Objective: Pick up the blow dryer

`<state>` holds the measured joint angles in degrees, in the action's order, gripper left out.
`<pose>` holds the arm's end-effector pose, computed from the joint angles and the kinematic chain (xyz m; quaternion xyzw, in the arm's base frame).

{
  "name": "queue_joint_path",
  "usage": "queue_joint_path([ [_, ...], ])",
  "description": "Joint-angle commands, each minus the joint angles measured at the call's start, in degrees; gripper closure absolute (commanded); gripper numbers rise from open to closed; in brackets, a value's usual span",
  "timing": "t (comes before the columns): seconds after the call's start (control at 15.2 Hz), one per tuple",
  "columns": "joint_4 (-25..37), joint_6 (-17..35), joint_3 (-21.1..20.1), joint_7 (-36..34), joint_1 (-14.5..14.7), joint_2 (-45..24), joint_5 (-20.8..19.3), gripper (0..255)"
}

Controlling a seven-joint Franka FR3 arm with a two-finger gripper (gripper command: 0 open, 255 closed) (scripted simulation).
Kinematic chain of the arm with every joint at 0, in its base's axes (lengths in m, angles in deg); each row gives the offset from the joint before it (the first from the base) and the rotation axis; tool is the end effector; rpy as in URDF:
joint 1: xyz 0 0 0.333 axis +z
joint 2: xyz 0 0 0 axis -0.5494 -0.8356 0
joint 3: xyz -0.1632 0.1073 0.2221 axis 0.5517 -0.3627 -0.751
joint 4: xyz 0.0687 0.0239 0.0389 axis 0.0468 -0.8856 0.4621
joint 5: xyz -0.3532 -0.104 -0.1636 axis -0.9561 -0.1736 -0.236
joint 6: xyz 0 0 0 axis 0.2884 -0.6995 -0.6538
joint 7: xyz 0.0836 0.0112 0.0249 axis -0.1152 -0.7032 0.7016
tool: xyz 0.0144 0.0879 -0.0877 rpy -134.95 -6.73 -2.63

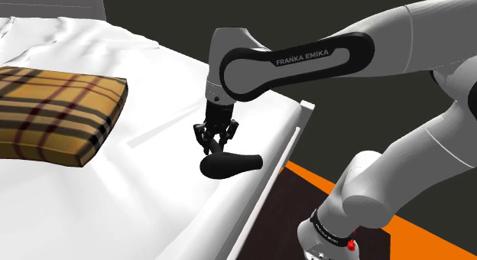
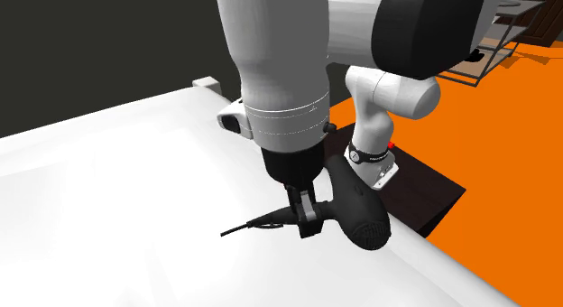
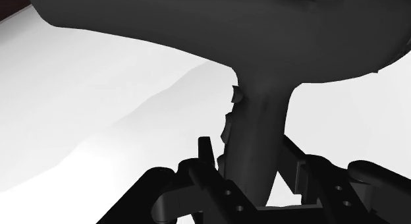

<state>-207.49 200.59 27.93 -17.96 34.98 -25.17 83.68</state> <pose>0.4370 0.1613 0.3922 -0.9817 0.1764 0.0576 0.0417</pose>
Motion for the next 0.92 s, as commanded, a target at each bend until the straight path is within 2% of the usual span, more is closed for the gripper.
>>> queue_joint_path([
  [0.0,1.0,-1.6,0.1,-0.1,0.0,0.5,0.0,255],
  [0.73,7.7,-10.2,0.9,-0.9,-0.2,2.6,-0.4,255],
  [0.86,7.8,-10.4,0.9,-0.9,-0.2,2.6,-0.5,255],
])
